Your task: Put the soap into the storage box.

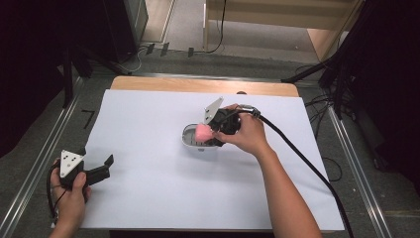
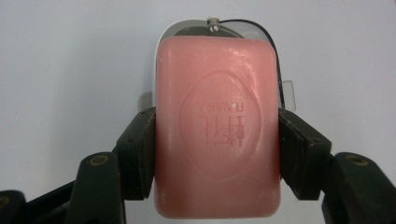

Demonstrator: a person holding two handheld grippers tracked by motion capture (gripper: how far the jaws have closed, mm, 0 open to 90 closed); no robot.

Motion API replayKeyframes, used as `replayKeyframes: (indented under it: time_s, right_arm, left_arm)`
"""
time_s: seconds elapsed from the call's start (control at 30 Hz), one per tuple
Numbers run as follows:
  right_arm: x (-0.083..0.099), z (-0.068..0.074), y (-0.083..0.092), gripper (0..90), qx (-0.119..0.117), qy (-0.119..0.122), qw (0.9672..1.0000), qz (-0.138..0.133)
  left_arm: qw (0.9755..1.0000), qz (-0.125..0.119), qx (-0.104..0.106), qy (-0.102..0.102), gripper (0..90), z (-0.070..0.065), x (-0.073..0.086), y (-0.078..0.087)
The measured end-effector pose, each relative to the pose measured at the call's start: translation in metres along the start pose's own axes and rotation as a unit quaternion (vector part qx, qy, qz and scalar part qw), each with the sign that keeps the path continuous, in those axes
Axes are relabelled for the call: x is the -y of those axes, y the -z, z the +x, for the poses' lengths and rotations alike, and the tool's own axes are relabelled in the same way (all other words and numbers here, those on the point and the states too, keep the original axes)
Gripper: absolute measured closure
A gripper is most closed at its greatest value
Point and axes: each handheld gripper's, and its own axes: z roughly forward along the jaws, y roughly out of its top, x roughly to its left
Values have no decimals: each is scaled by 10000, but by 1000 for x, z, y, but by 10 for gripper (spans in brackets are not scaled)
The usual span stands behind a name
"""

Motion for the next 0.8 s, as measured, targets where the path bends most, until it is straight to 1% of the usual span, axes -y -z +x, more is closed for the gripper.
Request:
replayKeyframes:
  time_s: [0.07,0.1,0.13,0.17,0.2,0.23,0.33,0.43,0.47,0.53,0.57,0.7,0.8]
  right_arm:
    - [1,-3,-2,387,-48,-83,9999,-51]
    - [0,-4,-5,387,-28,-74,10000,42]
    - [0,-4,-5,387,-28,-74,10000,42]
    - [-1,-3,-7,387,-18,-69,9999,105]
    - [-5,-3,-11,387,-59,-7,9998,176]
    - [-5,-3,-11,387,-59,-7,9998,176]
    - [-14,-2,-17,387,-67,97,9996,261]
    - [-18,-2,-20,387,-96,116,9994,304]
    - [-21,-3,-23,387,-124,151,9992,355]
    - [-22,-3,-24,387,-112,168,9992,353]
    - [-23,-4,-25,387,-101,145,9989,426]
    - [-20,-7,-25,386,-126,100,9991,397]
    - [-20,-7,-26,386,-146,110,9989,433]
  left_arm:
    - [10000,-5,8,12,51,0,0,0]
    - [10000,8,3,8,51,0,0,0]
    - [10000,8,3,8,51,0,0,0]
    - [10000,9,3,4,51,0,0,0]
    - [10000,13,2,5,51,0,0,0]
    - [10000,11,2,13,51,0,0,0]
    - [10000,1,10,17,51,1,0,0]
    - [10000,-6,6,33,51,1,0,0]
    - [10000,-8,10,41,51,1,0,0]
    - [10000,-10,13,42,52,1,0,0]
    - [10000,-12,21,35,51,1,0,0]
    - [10000,-22,29,38,51,1,0,1]
    - [10000,-21,31,40,51,1,0,1]
